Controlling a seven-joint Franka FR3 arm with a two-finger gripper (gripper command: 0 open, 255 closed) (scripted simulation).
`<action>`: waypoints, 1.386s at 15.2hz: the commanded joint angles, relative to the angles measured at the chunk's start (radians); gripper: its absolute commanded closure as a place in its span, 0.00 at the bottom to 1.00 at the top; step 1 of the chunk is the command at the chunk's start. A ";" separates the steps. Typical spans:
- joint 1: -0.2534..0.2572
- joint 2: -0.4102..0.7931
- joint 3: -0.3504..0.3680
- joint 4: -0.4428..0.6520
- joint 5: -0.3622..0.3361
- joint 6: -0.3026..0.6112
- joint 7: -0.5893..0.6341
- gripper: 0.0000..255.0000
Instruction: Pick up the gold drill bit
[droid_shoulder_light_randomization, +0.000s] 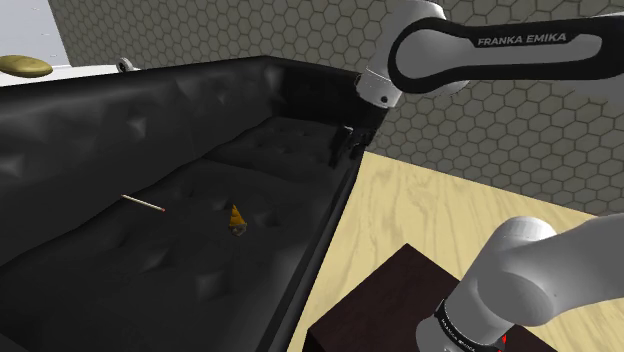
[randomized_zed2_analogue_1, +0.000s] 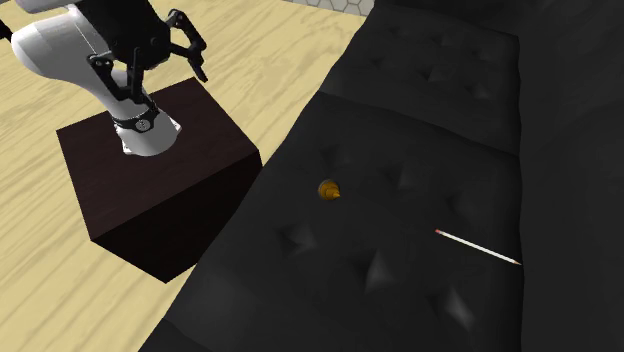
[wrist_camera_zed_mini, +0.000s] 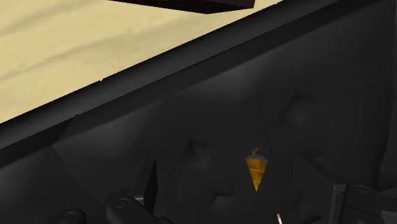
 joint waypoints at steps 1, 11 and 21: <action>0.013 0.044 0.017 -0.016 0.019 0.077 0.002 0.00; 0.077 0.362 0.097 -0.011 0.103 0.456 -0.003 0.00; 0.129 0.748 0.157 0.148 0.119 0.753 0.005 0.00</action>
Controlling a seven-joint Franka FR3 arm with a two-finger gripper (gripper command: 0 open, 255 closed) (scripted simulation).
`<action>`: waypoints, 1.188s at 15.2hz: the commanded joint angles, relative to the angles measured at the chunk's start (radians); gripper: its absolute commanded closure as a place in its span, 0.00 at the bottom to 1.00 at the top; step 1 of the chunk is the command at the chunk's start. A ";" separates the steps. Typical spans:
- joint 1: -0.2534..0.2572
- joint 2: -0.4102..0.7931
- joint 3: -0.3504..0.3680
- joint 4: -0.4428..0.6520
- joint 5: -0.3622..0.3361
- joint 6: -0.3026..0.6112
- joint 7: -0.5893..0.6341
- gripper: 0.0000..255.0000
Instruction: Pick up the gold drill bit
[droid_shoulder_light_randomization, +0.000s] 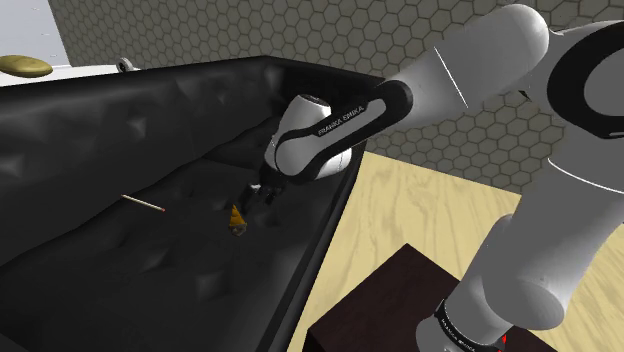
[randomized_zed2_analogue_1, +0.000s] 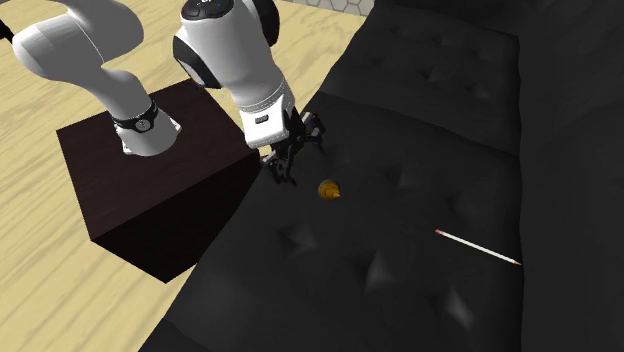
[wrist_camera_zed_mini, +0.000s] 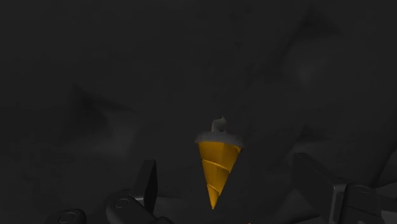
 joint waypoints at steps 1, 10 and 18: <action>0.011 0.091 0.008 0.053 -0.010 0.053 0.008 0.00; 0.023 0.238 0.019 0.099 -0.011 0.168 -0.006 0.00; 0.024 0.258 0.021 0.099 -0.008 0.187 -0.010 1.00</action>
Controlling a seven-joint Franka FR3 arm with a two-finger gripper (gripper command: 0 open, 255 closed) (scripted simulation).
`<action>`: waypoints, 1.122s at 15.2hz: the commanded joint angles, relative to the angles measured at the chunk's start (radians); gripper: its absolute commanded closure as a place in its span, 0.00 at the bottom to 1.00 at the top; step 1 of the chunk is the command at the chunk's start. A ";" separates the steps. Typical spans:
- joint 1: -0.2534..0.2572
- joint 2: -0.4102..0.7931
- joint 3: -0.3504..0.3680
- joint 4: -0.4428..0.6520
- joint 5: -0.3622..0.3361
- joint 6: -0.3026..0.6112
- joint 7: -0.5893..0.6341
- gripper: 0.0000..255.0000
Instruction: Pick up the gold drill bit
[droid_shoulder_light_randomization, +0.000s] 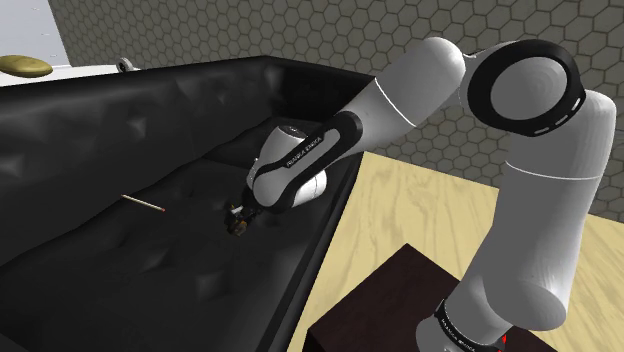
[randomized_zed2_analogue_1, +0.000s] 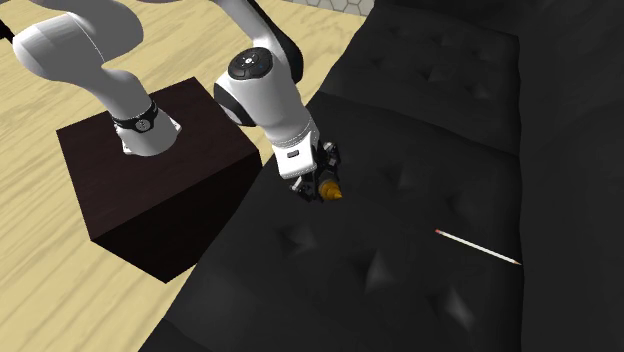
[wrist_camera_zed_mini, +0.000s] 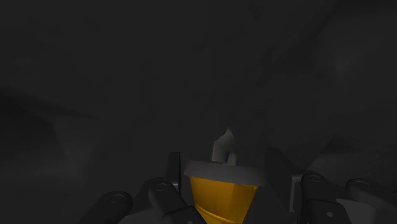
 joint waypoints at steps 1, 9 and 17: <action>0.000 0.001 0.000 0.000 0.000 0.000 0.000 1.00; 0.001 -0.047 -0.006 0.001 -0.008 -0.049 0.014 1.00; 0.002 -0.133 -0.014 0.016 -0.026 -0.147 0.044 1.00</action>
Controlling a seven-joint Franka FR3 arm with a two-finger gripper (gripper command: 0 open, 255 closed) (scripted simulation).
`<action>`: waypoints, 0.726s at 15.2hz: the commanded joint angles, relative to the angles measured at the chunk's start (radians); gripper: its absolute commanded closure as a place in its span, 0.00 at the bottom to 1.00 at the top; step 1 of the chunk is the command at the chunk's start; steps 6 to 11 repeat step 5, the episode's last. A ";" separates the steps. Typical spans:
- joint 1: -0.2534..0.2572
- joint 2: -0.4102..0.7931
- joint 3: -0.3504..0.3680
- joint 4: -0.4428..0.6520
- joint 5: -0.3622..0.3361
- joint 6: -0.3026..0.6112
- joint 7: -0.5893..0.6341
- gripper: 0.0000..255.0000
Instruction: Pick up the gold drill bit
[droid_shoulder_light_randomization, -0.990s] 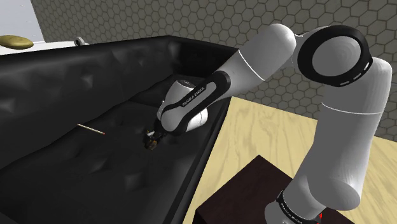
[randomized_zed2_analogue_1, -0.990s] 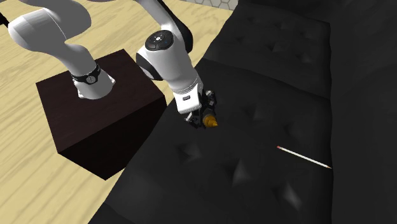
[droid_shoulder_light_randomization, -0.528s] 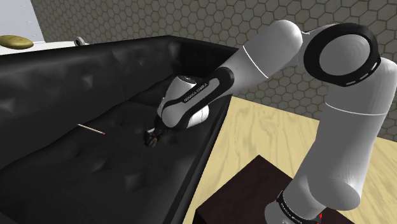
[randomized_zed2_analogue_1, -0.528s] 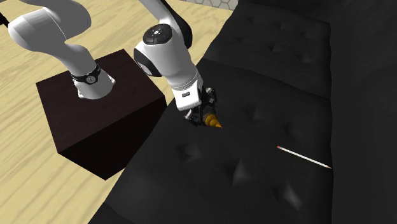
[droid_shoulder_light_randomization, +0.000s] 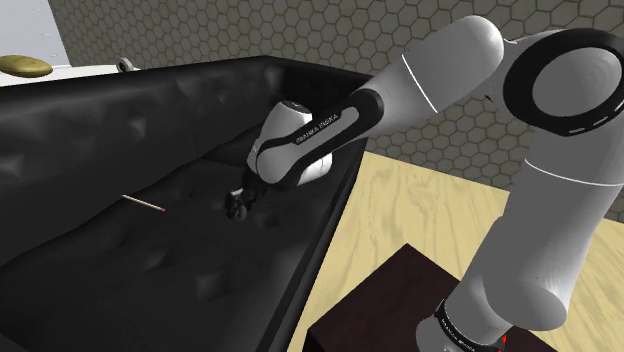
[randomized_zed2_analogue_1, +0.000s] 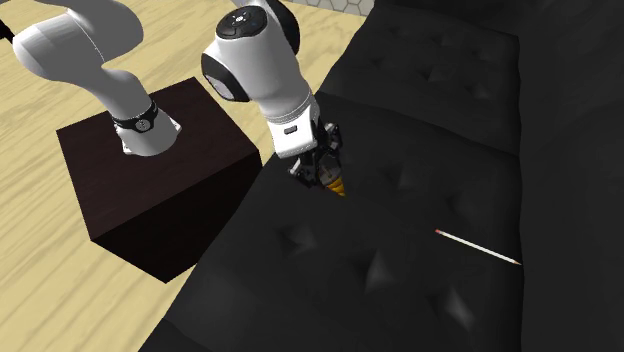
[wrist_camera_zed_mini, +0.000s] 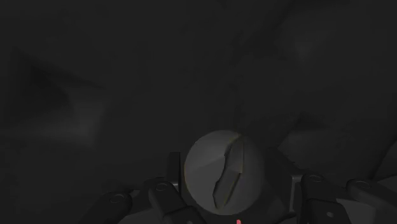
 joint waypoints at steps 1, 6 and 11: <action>0.000 -0.022 -0.002 0.007 -0.005 -0.028 0.008 1.00; -0.001 -0.042 -0.004 0.013 -0.010 -0.056 0.015 1.00; -0.001 -0.042 -0.004 0.013 -0.010 -0.056 0.015 1.00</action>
